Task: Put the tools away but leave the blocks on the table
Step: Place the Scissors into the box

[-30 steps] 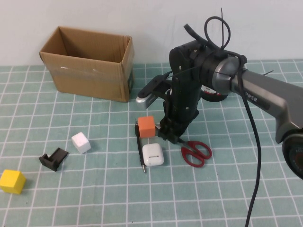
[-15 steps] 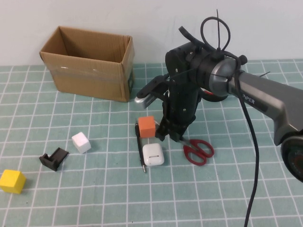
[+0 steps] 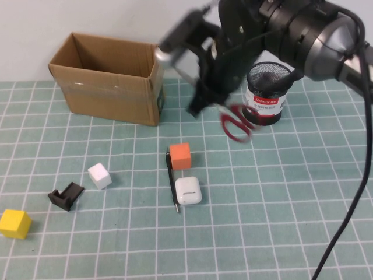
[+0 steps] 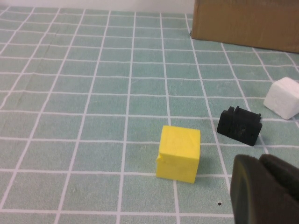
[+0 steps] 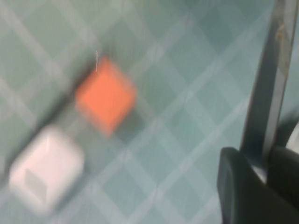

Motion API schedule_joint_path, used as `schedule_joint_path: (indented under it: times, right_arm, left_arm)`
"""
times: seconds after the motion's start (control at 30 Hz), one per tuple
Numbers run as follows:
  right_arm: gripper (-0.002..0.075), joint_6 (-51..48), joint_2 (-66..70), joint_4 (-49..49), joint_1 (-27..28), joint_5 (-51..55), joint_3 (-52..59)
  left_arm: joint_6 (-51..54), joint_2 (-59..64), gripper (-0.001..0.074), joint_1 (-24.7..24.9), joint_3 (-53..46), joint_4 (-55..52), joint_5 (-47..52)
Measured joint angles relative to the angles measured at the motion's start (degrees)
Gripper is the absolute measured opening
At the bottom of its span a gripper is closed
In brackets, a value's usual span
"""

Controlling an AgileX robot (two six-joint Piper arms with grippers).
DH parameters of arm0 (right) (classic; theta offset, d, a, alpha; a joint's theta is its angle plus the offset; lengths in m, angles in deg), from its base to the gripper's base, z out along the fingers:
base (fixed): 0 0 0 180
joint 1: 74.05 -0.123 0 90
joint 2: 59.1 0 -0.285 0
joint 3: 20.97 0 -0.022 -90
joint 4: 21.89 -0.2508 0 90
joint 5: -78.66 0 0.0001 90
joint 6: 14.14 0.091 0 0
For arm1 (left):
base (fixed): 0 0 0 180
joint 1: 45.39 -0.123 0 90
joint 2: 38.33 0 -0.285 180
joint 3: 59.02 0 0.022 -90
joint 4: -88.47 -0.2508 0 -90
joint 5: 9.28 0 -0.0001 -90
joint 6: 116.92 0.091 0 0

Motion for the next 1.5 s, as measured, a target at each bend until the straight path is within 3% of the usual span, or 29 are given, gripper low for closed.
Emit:
schedule_joint_path:
  times: [0.17, 0.33, 0.53, 1.03, 1.5]
  right_arm:
    - [-0.0006, -6.3, 0.5, -6.0, -0.2, -23.9, 0.0]
    - [-0.0006, -9.7, 2.8, -5.8, -1.3, -44.7, 0.0]
    - [-0.0006, -15.3, 6.8, -5.4, -2.3, -57.4, -0.5]
    - [-0.0006, -15.0, 25.2, -1.9, -2.3, -49.2, -25.3]
    - [-0.0006, -18.0, 28.8, -1.9, -2.3, -47.2, -27.4]
  left_arm:
    - [0.0, 0.0, -0.0003, 0.0, 0.0, 0.0, 0.0]
    - [0.0, 0.0, -0.0003, 0.0, 0.0, 0.0, 0.0]
    - [0.0, 0.0, -0.0003, 0.0, 0.0, 0.0, 0.0]
    - [0.0, 0.0, -0.0003, 0.0, 0.0, 0.0, 0.0]
    - [0.0, 0.0, -0.0004, 0.0, 0.0, 0.0, 0.0]
